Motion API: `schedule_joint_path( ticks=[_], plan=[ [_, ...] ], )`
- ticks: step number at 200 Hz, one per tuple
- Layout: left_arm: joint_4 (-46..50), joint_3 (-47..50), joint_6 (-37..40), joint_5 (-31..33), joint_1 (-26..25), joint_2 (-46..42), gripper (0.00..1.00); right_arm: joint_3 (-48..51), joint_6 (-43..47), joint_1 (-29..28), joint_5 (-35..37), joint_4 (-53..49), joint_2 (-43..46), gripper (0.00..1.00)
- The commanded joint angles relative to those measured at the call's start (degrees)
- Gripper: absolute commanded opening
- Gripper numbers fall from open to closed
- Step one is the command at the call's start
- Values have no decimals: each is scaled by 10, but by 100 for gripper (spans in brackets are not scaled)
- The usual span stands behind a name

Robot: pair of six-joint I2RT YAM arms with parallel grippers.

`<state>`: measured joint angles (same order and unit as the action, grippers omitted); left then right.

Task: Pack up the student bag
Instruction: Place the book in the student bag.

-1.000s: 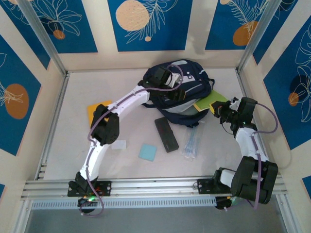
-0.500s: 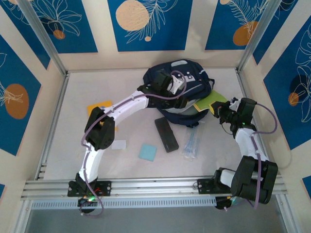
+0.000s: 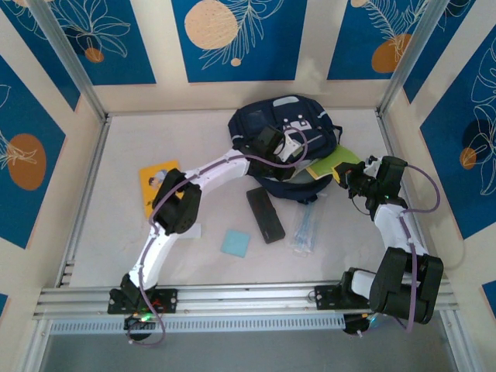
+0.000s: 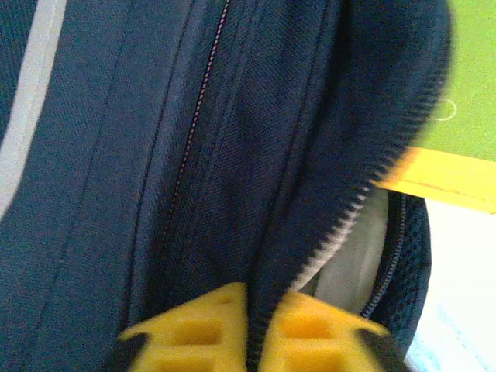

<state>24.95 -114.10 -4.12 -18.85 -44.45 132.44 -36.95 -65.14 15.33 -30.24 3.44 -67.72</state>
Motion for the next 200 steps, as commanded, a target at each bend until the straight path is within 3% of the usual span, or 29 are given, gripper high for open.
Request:
schedule_joint_path(
  ticks=[1,38,79,123,150,200],
  plan=[
    [23,-40,-4,8,-3,-5,0,-3,14,-7,-30,27,11,0],
    [-14,-49,-83,25,14,-59,0,26,10,-18,-35,45,12,0],
    [-16,-109,-88,35,19,-71,0,55,-7,-62,-15,115,8,0],
    [-25,-127,-93,35,20,-74,0,73,14,-134,84,239,-23,0],
    [-24,-127,-95,30,20,-81,0,59,8,-167,134,324,-104,0],
    [-18,-122,-101,13,20,-100,0,-54,-90,-194,120,484,-342,0]
  ],
)
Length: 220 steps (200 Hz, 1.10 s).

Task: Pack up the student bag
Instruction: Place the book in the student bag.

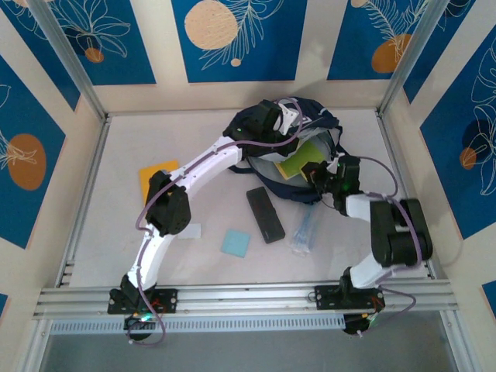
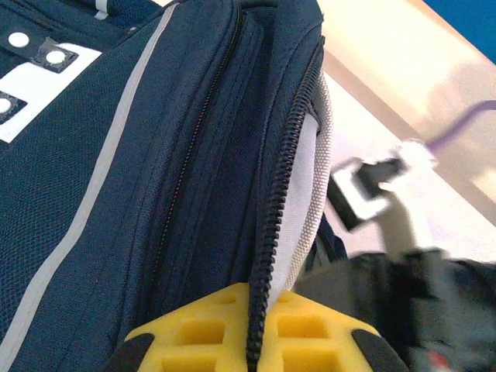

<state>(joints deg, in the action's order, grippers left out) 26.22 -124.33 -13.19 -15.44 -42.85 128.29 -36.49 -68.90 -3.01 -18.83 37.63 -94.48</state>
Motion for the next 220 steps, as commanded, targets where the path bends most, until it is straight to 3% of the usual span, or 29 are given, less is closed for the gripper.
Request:
schedule_joint_path(
  ticks=[1,21,58,74,105,119,146,177,190,220],
  plan=[
    [-31,-20,-10,-21,4,-59,0,-60,-55,-11,6,144,-78,0],
    [-33,-9,-14,-19,4,-68,0,-93,-84,-22,28,171,-132,0],
    [-45,18,-13,-11,5,-86,0,-154,-74,-40,49,77,-171,0],
    [-46,24,-13,-6,7,-86,0,-156,-69,-40,43,44,-164,5],
    [-54,42,-18,4,11,-82,0,-135,-30,-28,5,-66,-102,39],
    [-59,51,-21,5,12,-79,0,-120,4,-23,5,-138,-56,47],
    [-69,64,-31,-6,12,-71,0,-101,85,-13,16,-285,42,50],
    [-82,85,-43,-15,12,-72,0,-137,197,-8,51,-520,138,52],
    [-89,99,-47,-17,12,-76,0,-159,239,-9,71,-603,165,57],
    [-104,121,-56,-21,12,-83,0,-172,273,-14,98,-669,206,61]
  ],
)
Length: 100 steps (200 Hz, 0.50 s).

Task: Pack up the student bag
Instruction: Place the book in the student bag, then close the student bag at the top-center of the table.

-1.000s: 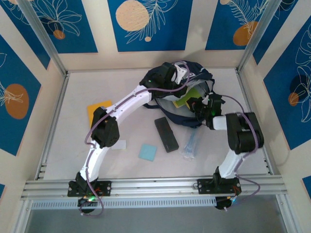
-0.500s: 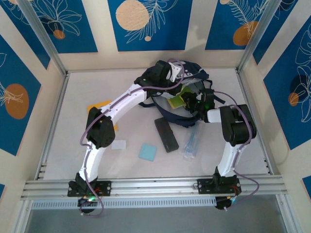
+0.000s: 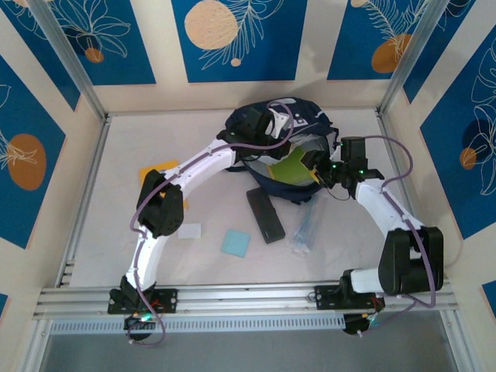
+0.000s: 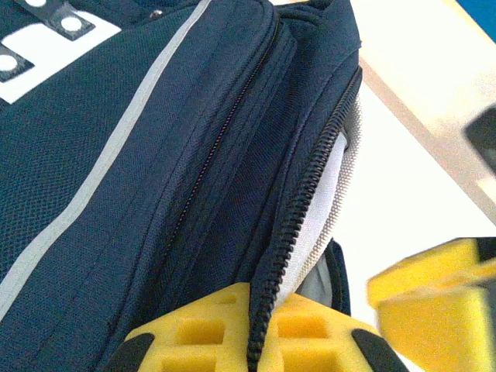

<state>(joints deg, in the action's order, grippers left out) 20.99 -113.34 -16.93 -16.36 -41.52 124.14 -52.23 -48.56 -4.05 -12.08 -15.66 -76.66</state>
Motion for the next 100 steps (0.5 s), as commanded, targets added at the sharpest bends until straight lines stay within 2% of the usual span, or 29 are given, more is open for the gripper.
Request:
schedule_joint_path(
  ticks=[1,38,64,67,85,100],
  plan=[
    [-53,11,-19,-12,-2,-42,0,-14,70,-3,31,-137,29,61],
    [-60,17,-34,-27,-2,-48,0,5,47,-5,10,-89,4,53],
    [-67,22,-36,-34,-2,-57,0,-6,32,-18,-6,-50,-42,42],
    [-64,22,-35,-34,-2,-57,4,-6,31,-21,-7,-45,-44,41],
    [-35,20,-28,-16,-2,-60,49,-14,40,-39,-6,-36,-47,42],
    [-22,33,-27,0,0,-73,65,-25,57,-60,6,-53,-44,45]
  ],
)
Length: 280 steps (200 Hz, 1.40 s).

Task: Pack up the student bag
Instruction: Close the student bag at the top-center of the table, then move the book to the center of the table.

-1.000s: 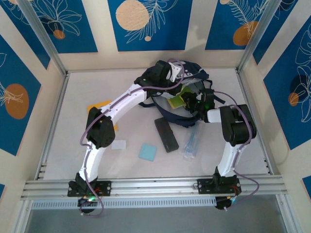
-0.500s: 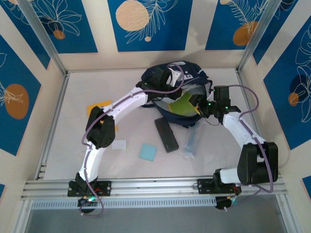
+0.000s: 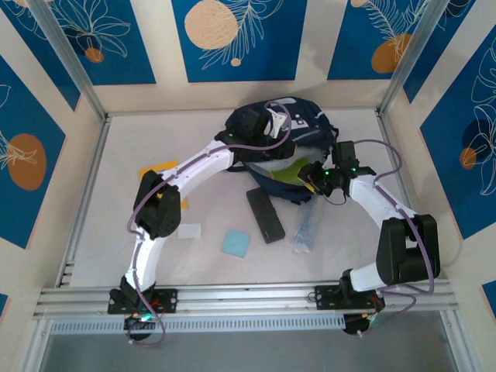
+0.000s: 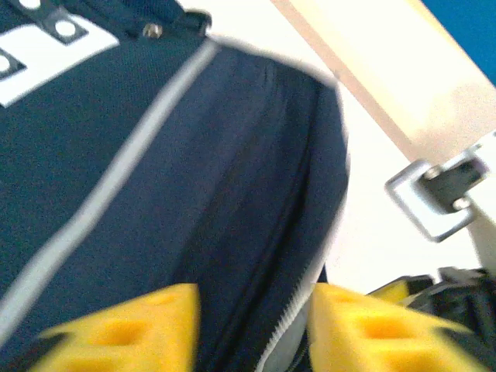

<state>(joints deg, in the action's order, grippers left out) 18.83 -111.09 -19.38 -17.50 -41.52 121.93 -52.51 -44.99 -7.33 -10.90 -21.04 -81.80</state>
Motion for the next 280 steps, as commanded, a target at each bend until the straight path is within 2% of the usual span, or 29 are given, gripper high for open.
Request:
schedule_joint_path(
  ticks=[1,30,74,131,143,165,203,234,280],
  plan=[
    [0,12,-2,12,0,-52,66,-23,22,-29,-5,-1,8,45],
    [-14,94,-18,38,19,-106,76,-21,30,-84,7,-32,29,48],
    [-26,289,-24,116,88,-237,79,-13,3,-189,29,-18,29,50],
    [-26,508,-44,205,228,-369,87,-136,4,-286,39,27,-129,53],
    [-26,535,-46,219,257,-380,88,-163,2,-297,36,39,-164,53],
    [-8,562,-48,268,307,-384,96,-216,1,-313,40,46,-229,53],
    [-37,608,-82,301,381,-372,97,-283,2,-333,55,49,-312,53],
    [-67,643,-122,267,425,-337,96,-321,-5,-335,44,41,-355,53],
    [-98,647,-121,169,425,-281,88,-349,-4,-335,28,36,-377,52]
  ],
)
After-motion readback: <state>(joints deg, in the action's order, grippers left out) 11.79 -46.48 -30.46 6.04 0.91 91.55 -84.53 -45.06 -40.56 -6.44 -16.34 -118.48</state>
